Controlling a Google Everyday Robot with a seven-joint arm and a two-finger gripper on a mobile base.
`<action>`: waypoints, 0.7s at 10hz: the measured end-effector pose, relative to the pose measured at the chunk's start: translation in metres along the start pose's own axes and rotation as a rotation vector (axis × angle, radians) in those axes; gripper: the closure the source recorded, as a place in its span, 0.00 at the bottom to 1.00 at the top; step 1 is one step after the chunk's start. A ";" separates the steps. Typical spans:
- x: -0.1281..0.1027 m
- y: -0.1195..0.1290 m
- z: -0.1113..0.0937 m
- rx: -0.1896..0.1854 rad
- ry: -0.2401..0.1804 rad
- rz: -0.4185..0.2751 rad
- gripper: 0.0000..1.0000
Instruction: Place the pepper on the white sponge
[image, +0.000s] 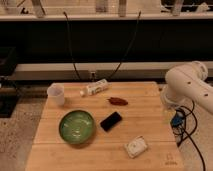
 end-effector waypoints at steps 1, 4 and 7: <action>0.000 -0.001 0.000 0.001 0.001 -0.001 0.20; -0.023 -0.023 0.007 0.028 0.011 -0.037 0.20; -0.044 -0.042 0.015 0.050 0.020 -0.074 0.20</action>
